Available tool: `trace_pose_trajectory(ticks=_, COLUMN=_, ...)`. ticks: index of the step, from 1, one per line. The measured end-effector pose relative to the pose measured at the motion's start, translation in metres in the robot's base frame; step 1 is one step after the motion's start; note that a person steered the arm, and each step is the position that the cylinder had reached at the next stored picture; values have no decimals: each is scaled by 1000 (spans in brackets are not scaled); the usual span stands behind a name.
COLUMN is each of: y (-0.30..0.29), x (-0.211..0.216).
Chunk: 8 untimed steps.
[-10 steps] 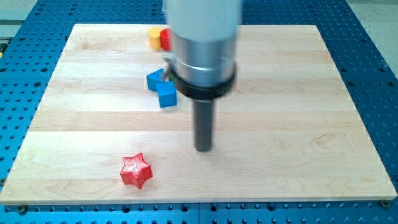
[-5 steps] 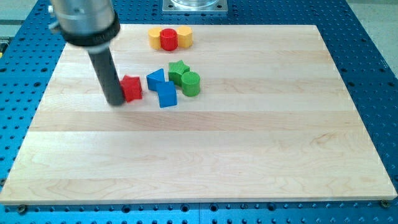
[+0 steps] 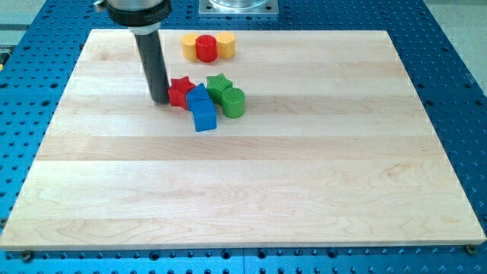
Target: Move the red star diagonal to the green star
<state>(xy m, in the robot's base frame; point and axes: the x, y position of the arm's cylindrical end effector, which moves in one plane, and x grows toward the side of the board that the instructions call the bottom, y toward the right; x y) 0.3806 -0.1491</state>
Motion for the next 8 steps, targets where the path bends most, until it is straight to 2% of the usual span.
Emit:
trace_pose_trajectory(ticks=1, y=10, x=45)
trace_pose_trajectory(ticks=2, y=30, x=30)
trace_pose_trajectory(ticks=3, y=36, x=-23)
trace_pose_trajectory(ticks=4, y=54, x=-44)
trace_pose_trajectory(ticks=6, y=59, x=-13)
trace_pose_trajectory(ticks=7, y=84, x=-10)
trace_pose_trajectory(ticks=8, y=96, x=-32)
